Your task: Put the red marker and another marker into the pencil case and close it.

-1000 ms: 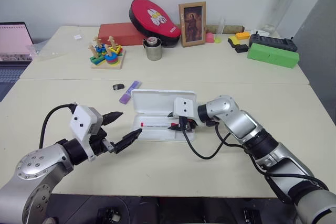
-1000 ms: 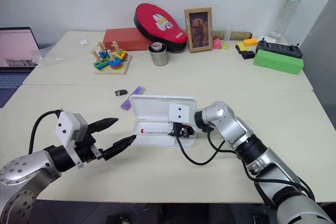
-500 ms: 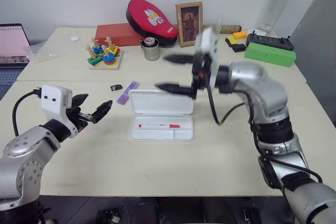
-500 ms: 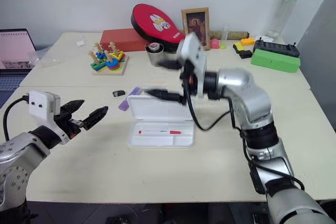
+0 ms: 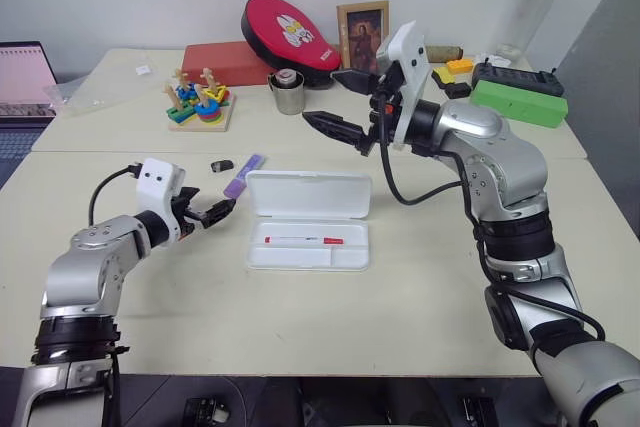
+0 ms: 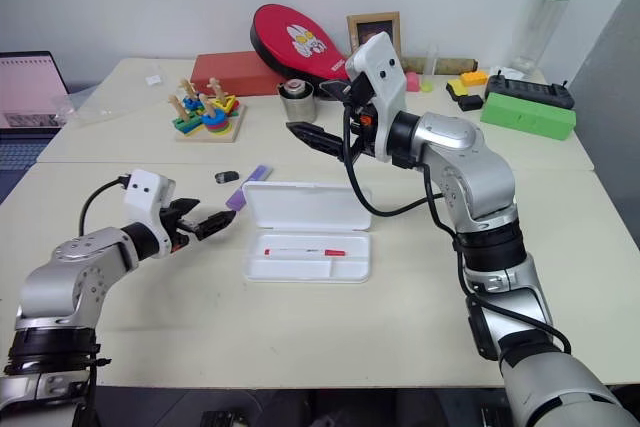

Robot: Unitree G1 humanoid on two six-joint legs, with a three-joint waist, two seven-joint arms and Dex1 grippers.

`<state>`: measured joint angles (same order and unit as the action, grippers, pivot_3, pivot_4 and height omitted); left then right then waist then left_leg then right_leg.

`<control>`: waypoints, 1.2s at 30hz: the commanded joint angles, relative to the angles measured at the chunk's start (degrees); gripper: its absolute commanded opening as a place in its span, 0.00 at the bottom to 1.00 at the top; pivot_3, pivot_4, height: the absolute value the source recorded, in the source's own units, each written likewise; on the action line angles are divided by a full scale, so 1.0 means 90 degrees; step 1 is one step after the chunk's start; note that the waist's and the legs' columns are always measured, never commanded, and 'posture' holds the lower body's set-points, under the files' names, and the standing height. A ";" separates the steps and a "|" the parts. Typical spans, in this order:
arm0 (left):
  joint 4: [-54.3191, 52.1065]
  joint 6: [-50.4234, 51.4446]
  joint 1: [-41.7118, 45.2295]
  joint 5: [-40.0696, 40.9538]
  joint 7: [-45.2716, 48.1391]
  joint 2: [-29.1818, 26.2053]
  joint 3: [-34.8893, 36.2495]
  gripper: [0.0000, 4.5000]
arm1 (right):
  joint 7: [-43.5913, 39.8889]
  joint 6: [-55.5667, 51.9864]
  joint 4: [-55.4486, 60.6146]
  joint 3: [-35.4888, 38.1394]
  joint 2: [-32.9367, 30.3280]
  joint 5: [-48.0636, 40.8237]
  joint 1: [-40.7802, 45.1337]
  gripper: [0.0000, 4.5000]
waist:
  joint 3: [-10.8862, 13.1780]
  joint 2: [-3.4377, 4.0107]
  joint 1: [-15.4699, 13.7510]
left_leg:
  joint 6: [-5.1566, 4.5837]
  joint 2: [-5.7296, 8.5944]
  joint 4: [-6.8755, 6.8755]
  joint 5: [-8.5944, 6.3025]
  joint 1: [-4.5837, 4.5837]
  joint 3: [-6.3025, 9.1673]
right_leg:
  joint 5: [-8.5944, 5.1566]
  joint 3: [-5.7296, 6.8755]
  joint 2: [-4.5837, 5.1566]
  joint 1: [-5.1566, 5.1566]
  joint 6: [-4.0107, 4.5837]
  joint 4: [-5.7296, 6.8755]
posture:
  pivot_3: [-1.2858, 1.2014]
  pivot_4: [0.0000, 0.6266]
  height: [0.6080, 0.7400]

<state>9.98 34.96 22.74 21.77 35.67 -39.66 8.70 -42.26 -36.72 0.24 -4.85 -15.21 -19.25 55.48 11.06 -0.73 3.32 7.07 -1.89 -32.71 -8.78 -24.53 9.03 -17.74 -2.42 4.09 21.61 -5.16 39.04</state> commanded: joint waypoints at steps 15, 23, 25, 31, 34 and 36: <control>0.1732 -0.0942 0.0979 -0.0883 0.0077 0.0593 -0.0396 0.77 | -0.0272 -0.0155 0.0726 -0.0044 -0.0139 -0.0427 -0.0132 1.00 | 0.0000 0.0001 -0.0014 | 0.0001 0.0000 -0.0004 0.0001 0.0001 0.0003 | 0.0000 0.0003 0.0000 -0.0009 -0.0001 0.0002 | 0.52 0.24 1.00; 0.1946 -0.1163 0.1102 -0.0969 0.0097 0.0712 -0.0393 0.67 | -0.0351 -0.0127 0.0859 -0.0092 -0.0192 -0.0440 -0.0284 1.00 | 0.0000 0.0001 -0.0027 | 0.0001 0.0000 -0.0007 0.0001 0.0003 0.0008 | 0.0001 0.0007 0.0000 -0.0014 -0.0001 0.0003 | 0.52 0.24 1.00; 0.1973 -0.1231 0.1136 -0.0982 0.0112 0.0756 -0.0396 0.64 | -0.0331 -0.0153 0.0890 -0.0098 -0.0193 -0.0436 -0.0289 1.00 | 0.0000 0.0001 -0.0027 | 0.0001 0.0000 -0.0007 0.0001 0.0004 0.0008 | 0.0001 0.0008 0.0000 -0.0014 -0.0001 0.0004 | 0.52 0.24 1.00; 0.1963 -0.1316 0.1217 -0.1006 0.0193 0.0878 -0.0453 0.54 | -0.0271 -0.0285 0.1011 -0.0129 -0.0208 -0.0418 -0.0274 1.00 | 0.0000 0.0001 -0.0032 | 0.0001 0.0000 -0.0008 0.0001 0.0003 0.0008 | 0.0001 0.0009 0.0000 -0.0016 -0.0002 0.0002 | 0.52 0.24 1.00; 0.2004 -0.1334 0.1253 -0.1046 0.0211 0.0920 -0.0475 0.48 | -0.0262 -0.0311 0.1015 -0.0125 -0.0211 -0.0413 -0.0256 1.00 | 0.0000 0.0001 -0.0025 | 0.0001 0.0001 -0.0008 0.0001 0.0003 0.0008 | 0.0001 0.0008 0.0000 -0.0015 -0.0002 0.0002 | 0.52 0.24 1.00; 0.2014 -0.1335 0.1266 -0.1061 0.0223 0.0950 -0.0485 0.44 | -0.0265 -0.0305 0.1000 -0.0124 -0.0218 -0.0406 -0.0256 1.00 | 0.0000 0.0001 -0.0024 | 0.0001 0.0000 -0.0007 0.0001 0.0003 0.0008 | 0.0001 0.0008 0.0000 -0.0015 -0.0002 0.0001 | 0.52 0.24 1.00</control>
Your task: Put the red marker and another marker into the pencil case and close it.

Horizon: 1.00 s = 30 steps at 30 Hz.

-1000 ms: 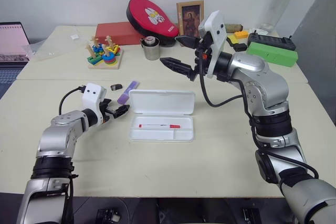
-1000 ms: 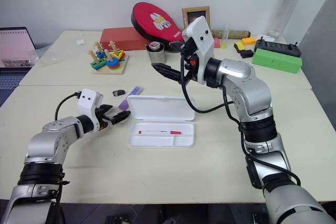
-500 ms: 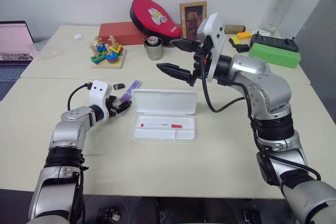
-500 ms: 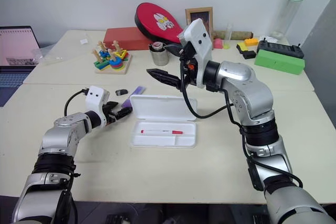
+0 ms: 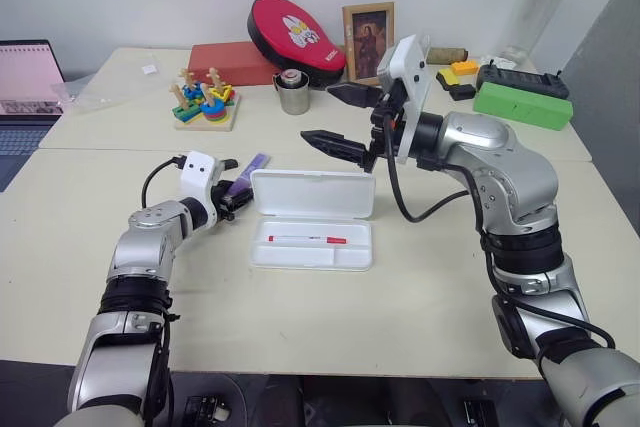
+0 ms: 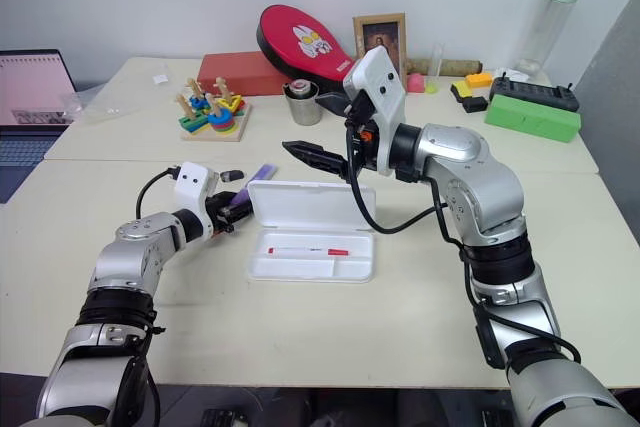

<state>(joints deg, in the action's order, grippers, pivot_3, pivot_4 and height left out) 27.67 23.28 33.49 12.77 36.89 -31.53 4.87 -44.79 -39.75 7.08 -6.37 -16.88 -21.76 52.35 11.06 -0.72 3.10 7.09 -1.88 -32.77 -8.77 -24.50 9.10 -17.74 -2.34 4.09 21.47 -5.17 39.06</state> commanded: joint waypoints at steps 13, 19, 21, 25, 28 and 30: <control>0.0066 0.0011 0.0015 -0.0052 0.0022 0.0042 0.0058 0.28 | 0.0002 0.0053 0.0247 0.0075 -0.0035 -0.0155 0.0034 1.00 | 0.0000 0.0000 0.0003 | 0.0000 0.0000 0.0000 0.0000 0.0000 0.0000 | 0.0000 0.0000 0.0000 0.0000 0.0000 0.0000 | 0.52 0.24 1.00; -0.0238 0.0077 -0.0016 0.0078 -0.0198 0.0084 0.0261 0.28 | -0.0080 0.0081 0.0209 0.0166 -0.0070 -0.0265 0.0021 1.00 | 0.0000 0.0000 0.0010 | 0.0000 0.0000 0.0000 0.0000 0.0000 0.0000 | 0.0000 0.0000 0.0000 0.0000 0.0000 0.0000 | 0.52 0.24 1.00; -0.0518 0.0162 0.0029 0.0267 -0.0323 0.0086 0.0510 0.28 | -0.0216 -0.0004 0.0250 0.0310 -0.0140 -0.0469 0.0008 1.00 | 0.0000 0.0000 0.0012 | 0.0000 0.0000 0.0000 0.0000 0.0000 0.0000 | 0.0000 0.0000 0.0000 0.0000 0.0000 0.0000 | 0.52 0.24 1.00; -0.2003 0.0336 0.0137 0.1157 -0.0251 -0.0188 0.1431 0.28 | -0.0663 -0.0492 0.0710 0.0976 -0.0541 -0.1548 -0.0004 1.00 | 0.0007 -0.0011 0.0008 | 0.0001 0.0000 -0.0002 0.0000 -0.0022 0.0009 | 0.0000 0.0008 0.0000 0.0015 0.0000 -0.0002 | 0.52 0.24 1.00; -0.3175 0.1053 -0.0033 0.1677 0.0462 -0.0795 0.1361 0.28 | -0.1173 -0.0701 0.1205 0.1104 -0.1110 -0.2042 -0.0320 1.00 | 0.0007 -0.0012 0.0021 | 0.0002 0.0000 -0.0004 0.0001 -0.0032 0.0008 | 0.0001 0.0006 0.0000 0.0024 0.0001 -0.0006 | 0.52 0.24 1.00; -0.3906 0.1402 -0.0175 0.2047 0.0901 -0.1193 0.1277 0.28 | -0.1544 -0.0743 0.1571 0.1031 -0.1539 -0.2230 -0.0611 1.00 | 0.0007 -0.0011 0.0014 | 0.0001 0.0000 0.0001 0.0000 -0.0030 0.0006 | -0.0001 0.0006 0.0000 0.0020 -0.0002 -0.0011 | 0.52 0.24 1.00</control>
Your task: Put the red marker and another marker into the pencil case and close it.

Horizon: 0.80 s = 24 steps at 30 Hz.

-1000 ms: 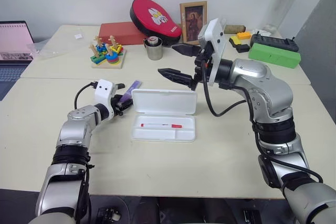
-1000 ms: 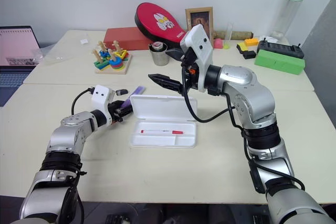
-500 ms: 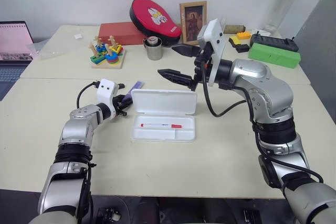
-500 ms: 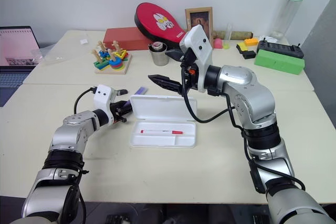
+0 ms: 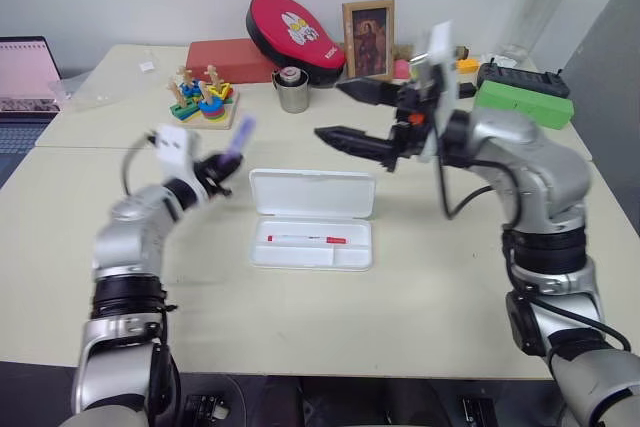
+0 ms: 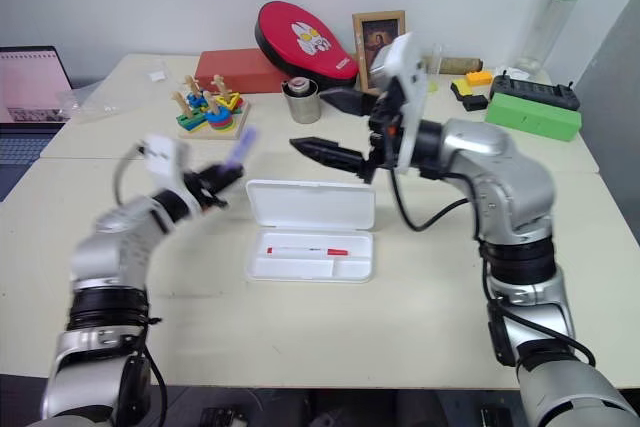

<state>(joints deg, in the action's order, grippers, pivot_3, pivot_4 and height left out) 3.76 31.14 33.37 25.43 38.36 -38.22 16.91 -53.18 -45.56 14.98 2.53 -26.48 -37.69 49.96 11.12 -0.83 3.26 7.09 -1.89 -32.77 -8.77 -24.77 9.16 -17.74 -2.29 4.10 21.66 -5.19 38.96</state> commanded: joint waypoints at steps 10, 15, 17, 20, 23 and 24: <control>-0.2849 -0.0094 -0.1962 0.0270 0.3579 -0.2669 -0.1634 0.28 | -0.0695 0.0251 0.0820 -0.0617 -0.1384 0.0228 -0.1054 1.00 | 0.0013 0.0027 0.0102 | -0.0003 -0.0002 0.0001 -0.0002 0.0009 -0.0019 | -0.0003 -0.0019 -0.0001 0.0008 0.0002 0.0007 | 0.52 0.24 1.00; -0.2053 -0.0910 -0.1616 -0.0690 0.3845 -0.2642 -0.2454 0.28 | -0.0566 0.0261 0.1079 -0.0993 -0.1430 0.0464 -0.1432 1.00 | 0.0013 0.0025 0.0015 | -0.0003 -0.0002 -0.0003 -0.0001 0.0005 -0.0020 | -0.0003 -0.0019 0.0000 0.0009 0.0000 0.0001 | 0.52 0.24 1.00; -0.1698 -0.1214 -0.1414 -0.0987 0.3968 -0.2579 -0.2712 0.28 | -0.0480 0.0260 0.1158 -0.1039 -0.1437 0.0511 -0.1524 1.00 | 0.0013 0.0025 -0.0002 | -0.0003 -0.0002 -0.0003 -0.0002 0.0001 -0.0020 | -0.0003 -0.0018 -0.0001 0.0013 0.0001 0.0001 | 0.52 0.24 1.00; -0.1276 -0.1513 -0.1106 -0.1203 0.4149 -0.2392 -0.2963 0.28 | -0.0365 0.0226 0.1263 -0.1032 -0.1414 0.0518 -0.1629 1.00 | 0.0013 0.0025 -0.0013 | -0.0003 -0.0002 -0.0002 -0.0002 -0.0001 -0.0020 | -0.0003 -0.0018 -0.0001 0.0012 0.0000 0.0000 | 0.52 0.24 1.00; -0.0992 -0.1648 -0.0856 -0.1352 0.4286 -0.2206 -0.3111 0.28 | -0.0256 0.0185 0.1360 -0.0990 -0.1403 0.0485 -0.1726 1.00 | 0.0013 0.0025 -0.0014 | -0.0003 -0.0002 -0.0003 -0.0002 -0.0001 -0.0020 | -0.0004 -0.0016 -0.0001 0.0011 0.0000 0.0000 | 0.52 0.24 1.00; -0.0929 -0.1682 -0.0789 -0.1384 0.4349 -0.2155 -0.3160 0.28 | -0.0218 0.0169 0.1398 -0.0975 -0.1408 0.0469 -0.1760 1.00 | 0.0013 0.0025 -0.0013 | -0.0003 -0.0002 -0.0003 -0.0002 -0.0001 -0.0019 | -0.0003 -0.0016 -0.0001 0.0012 0.0000 0.0001 | 0.52 0.24 1.00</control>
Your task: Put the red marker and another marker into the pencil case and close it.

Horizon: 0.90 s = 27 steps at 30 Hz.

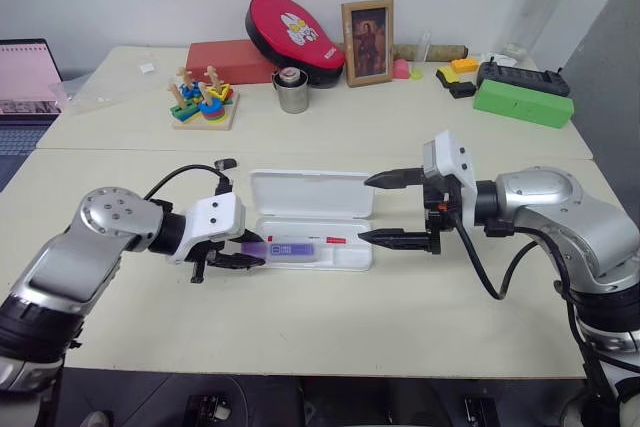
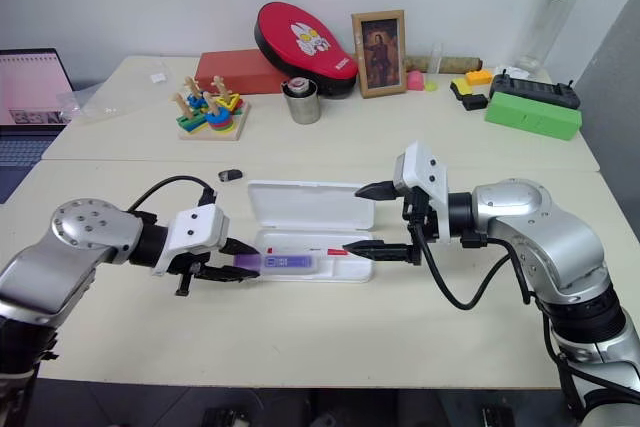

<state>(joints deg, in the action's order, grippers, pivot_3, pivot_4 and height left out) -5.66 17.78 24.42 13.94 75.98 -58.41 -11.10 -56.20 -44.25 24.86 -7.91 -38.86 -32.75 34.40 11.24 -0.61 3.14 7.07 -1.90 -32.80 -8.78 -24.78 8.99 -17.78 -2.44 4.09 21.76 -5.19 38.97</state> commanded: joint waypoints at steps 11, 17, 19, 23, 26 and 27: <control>0.0562 -0.0337 0.0600 -0.0418 0.0461 0.0357 -0.0251 0.46 | 0.0401 -0.0050 0.0534 0.0237 -0.0034 -0.0124 -0.0252 1.00 | 0.0000 0.0000 0.0012 | 0.0000 0.0000 -0.0001 0.0000 0.0000 0.0002 | 0.0000 0.0001 0.0000 -0.0001 0.0000 0.0004 | 0.52 0.24 1.00; 0.0406 -0.0149 0.0526 -0.0301 0.0416 0.0438 -0.0098 0.72 | 0.0435 -0.0033 0.0519 0.0200 -0.0016 -0.0143 -0.0250 1.00 | 0.0000 0.0000 0.0015 | 0.0000 0.0000 -0.0002 0.0000 0.0000 0.0002 | 0.0000 0.0001 0.0000 -0.0002 0.0000 0.0004 | 0.52 0.24 1.00; 0.0234 0.0000 0.0463 -0.0122 0.0368 0.0462 0.0042 0.80 | 0.0419 -0.0021 0.0502 0.0191 -0.0007 -0.0156 -0.0237 1.00 | 0.0000 0.0000 0.0014 | 0.0000 0.0000 -0.0002 0.0000 0.0000 0.0002 | 0.0000 0.0001 0.0000 -0.0002 0.0000 0.0004 | 0.52 0.24 1.00; -0.0378 0.1164 0.0597 0.1130 -0.0157 0.0901 0.0954 0.96 | 0.0491 0.0136 0.0404 0.0426 0.0261 -0.0351 -0.0091 1.00 | 0.0000 -0.0001 0.0013 | 0.0000 0.0000 -0.0002 0.0000 0.0000 0.0003 | 0.0000 0.0001 0.0000 -0.0003 -0.0001 0.0004 | 0.52 0.24 1.00; -0.0360 0.1814 0.0967 0.1607 -0.1111 0.1372 0.1692 1.00 | 0.0704 0.0109 0.0287 0.0861 0.0644 -0.0792 0.0232 1.00 | 0.0000 -0.0003 0.0014 | 0.0000 0.0000 -0.0009 0.0001 0.0000 0.0006 | -0.0001 0.0004 0.0000 -0.0005 -0.0003 0.0012 | 0.52 0.24 1.00; -0.0200 0.1844 0.1094 0.1566 -0.1453 0.1466 0.1911 1.00 | 0.0799 0.0088 0.0225 0.0970 0.0761 -0.0890 0.0364 1.00 | 0.0000 -0.0003 0.0017 | 0.0000 0.0000 -0.0014 0.0001 0.0000 0.0011 | -0.0004 0.0007 0.0000 -0.0005 -0.0012 0.0014 | 0.52 0.24 1.00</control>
<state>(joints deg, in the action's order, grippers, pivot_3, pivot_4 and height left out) -7.56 32.33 32.30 26.38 68.74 -45.53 0.56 -50.57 -44.26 26.44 -3.26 -32.75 -37.83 35.28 11.24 -0.63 3.29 7.07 -1.90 -32.94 -8.76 -24.77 9.09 -17.81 -2.36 4.08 21.69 -5.32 39.09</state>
